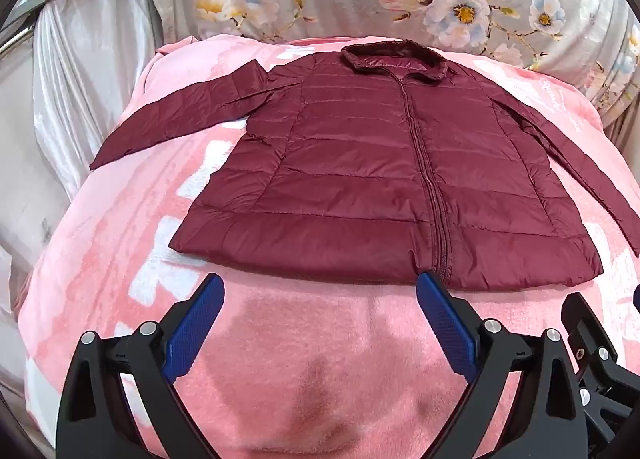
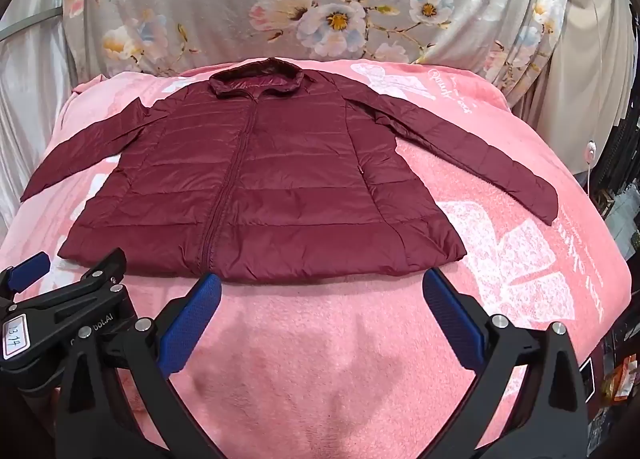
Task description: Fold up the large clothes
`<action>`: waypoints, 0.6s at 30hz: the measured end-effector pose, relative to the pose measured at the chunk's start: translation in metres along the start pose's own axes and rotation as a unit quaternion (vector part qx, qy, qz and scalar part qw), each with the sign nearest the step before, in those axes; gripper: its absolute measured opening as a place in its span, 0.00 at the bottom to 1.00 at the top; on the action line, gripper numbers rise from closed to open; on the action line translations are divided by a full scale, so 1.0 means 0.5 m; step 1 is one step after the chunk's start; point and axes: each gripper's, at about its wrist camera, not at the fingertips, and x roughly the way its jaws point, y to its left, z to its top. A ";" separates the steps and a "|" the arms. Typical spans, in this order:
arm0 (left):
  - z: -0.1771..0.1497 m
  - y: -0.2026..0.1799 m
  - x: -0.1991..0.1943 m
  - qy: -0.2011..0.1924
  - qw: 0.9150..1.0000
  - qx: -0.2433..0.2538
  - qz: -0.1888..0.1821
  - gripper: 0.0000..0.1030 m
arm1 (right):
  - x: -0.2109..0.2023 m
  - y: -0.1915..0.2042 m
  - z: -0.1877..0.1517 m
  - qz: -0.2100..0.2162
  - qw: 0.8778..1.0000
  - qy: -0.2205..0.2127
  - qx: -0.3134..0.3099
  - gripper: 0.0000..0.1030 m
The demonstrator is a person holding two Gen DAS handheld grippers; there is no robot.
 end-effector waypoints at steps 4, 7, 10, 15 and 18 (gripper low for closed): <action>-0.002 0.000 0.000 0.000 1.000 -0.001 0.001 0.92 | -0.001 0.000 0.003 0.001 1.000 0.004 0.002 0.96; -0.002 0.001 -0.001 0.003 1.000 -0.001 0.002 0.92 | -0.003 0.000 0.008 -0.001 1.000 0.002 -0.001 0.96; -0.001 -0.001 0.005 0.006 1.000 0.001 0.004 0.92 | -0.002 0.001 0.009 0.003 1.000 0.002 0.001 0.96; -0.007 0.005 0.005 0.003 1.000 0.001 0.006 0.92 | -0.003 -0.001 0.010 0.002 1.000 0.002 0.002 0.96; -0.002 0.004 0.002 0.007 1.000 0.003 0.007 0.92 | -0.002 -0.002 0.010 0.004 1.000 0.003 0.003 0.96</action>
